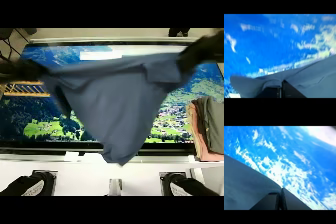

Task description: Fold the shirts.

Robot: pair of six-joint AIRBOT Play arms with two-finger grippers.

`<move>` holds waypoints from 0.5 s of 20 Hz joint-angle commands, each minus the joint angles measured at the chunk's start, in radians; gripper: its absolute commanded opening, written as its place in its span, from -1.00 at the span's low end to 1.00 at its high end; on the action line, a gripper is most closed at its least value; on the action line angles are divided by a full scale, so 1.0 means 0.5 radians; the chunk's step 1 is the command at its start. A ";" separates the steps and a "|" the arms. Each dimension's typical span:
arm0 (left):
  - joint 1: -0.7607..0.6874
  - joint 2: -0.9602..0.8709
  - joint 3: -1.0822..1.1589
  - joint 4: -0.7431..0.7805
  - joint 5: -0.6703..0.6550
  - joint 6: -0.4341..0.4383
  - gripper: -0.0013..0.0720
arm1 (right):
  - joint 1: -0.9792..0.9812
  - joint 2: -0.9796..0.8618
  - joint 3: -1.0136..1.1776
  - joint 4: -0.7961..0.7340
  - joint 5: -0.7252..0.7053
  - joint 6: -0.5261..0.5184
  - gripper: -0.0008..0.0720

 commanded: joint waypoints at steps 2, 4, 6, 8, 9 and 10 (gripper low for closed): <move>-0.001 -0.349 -0.361 -0.118 0.128 -0.002 -0.86 | 0.001 -0.687 0.002 0.360 -0.302 0.092 -0.91; -0.001 -0.504 -0.361 -0.194 0.275 -0.002 -0.86 | 0.001 -0.848 0.002 0.511 -0.292 0.170 -0.91; -0.002 -0.630 -0.361 -0.265 0.456 -0.002 -0.86 | 0.001 -0.945 0.002 0.620 -0.278 0.245 -0.91; -0.001 -0.745 -0.361 -0.404 0.532 -0.002 -0.86 | 0.001 -0.987 0.002 0.720 -0.280 0.269 -0.90; -0.001 -0.793 -0.352 -0.467 0.518 -0.002 -0.68 | 0.001 -0.986 0.003 0.745 -0.282 0.267 -0.61; 0.002 -0.824 -0.320 -0.455 0.452 0.005 0.05 | -0.002 -0.974 0.011 0.752 -0.256 0.267 -0.04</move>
